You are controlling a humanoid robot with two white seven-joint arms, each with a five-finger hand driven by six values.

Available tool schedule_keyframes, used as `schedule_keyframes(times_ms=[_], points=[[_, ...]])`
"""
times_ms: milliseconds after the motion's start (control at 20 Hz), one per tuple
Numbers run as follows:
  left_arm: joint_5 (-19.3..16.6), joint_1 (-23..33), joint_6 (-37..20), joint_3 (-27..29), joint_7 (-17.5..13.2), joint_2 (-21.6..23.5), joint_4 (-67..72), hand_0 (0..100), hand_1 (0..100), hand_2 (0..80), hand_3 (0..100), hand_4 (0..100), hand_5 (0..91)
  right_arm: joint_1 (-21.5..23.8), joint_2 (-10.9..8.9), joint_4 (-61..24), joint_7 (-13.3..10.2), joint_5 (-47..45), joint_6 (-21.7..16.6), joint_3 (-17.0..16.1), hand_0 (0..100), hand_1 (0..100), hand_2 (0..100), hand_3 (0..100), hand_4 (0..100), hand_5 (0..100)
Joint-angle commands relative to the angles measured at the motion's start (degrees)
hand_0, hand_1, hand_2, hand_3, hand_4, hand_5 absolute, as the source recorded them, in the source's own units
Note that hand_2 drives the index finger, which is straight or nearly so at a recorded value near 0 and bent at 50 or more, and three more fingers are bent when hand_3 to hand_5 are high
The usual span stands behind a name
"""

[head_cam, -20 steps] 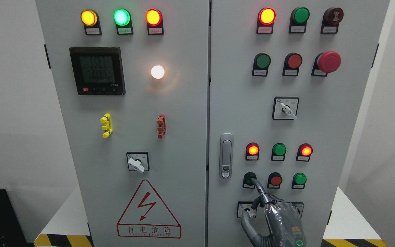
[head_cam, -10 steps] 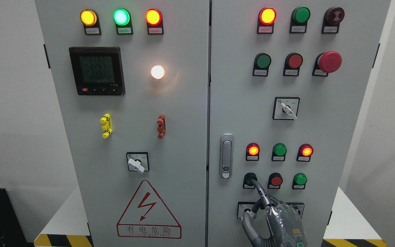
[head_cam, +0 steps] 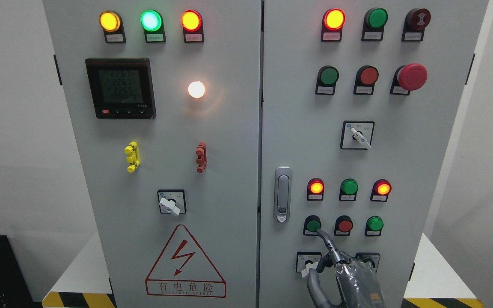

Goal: Press green start button
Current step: 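Pull the right hand back down away from the button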

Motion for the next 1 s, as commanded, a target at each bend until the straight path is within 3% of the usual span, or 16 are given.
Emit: schedule_keyframes(times_ms=[0, 250, 700, 800, 950], points=[[0.0, 0.0, 0.0, 0.0, 0.0, 0.0, 0.0, 12, 56, 0.0, 0, 0, 0.0, 1.8, 0.09, -4.6, -0.2, -6.3, 0.0, 0.0, 86, 39, 0, 63, 59, 51], [0.0, 0.0, 0.0, 0.0, 0.0, 0.0, 0.0, 12, 56, 0.0, 0, 0, 0.0, 3.8, 0.01, -6.2, -0.2, -13.0, -0.1, 0.1, 84, 34, 0, 61, 56, 47], [0.0, 0.0, 0.0, 0.0, 0.0, 0.0, 0.0, 12, 56, 0.0, 0, 0, 0.0, 7.3, 0.01, -8.7, -0.2, -30.2, 0.8, 2.4, 73, 26, 0, 52, 50, 39], [0.0, 0.0, 0.0, 0.0, 0.0, 0.0, 0.0, 12, 56, 0.0, 0, 0, 0.0, 8.4, 0.01, -9.4, -0.1, -30.5, 0.7, 2.5, 71, 26, 0, 47, 45, 34], [0.0, 0.0, 0.0, 0.0, 0.0, 0.0, 0.1, 12, 56, 0.0, 0, 0, 0.0, 10.0, 0.01, -10.5, 2.7, -32.8, 0.6, 3.0, 70, 25, 0, 38, 35, 21]])
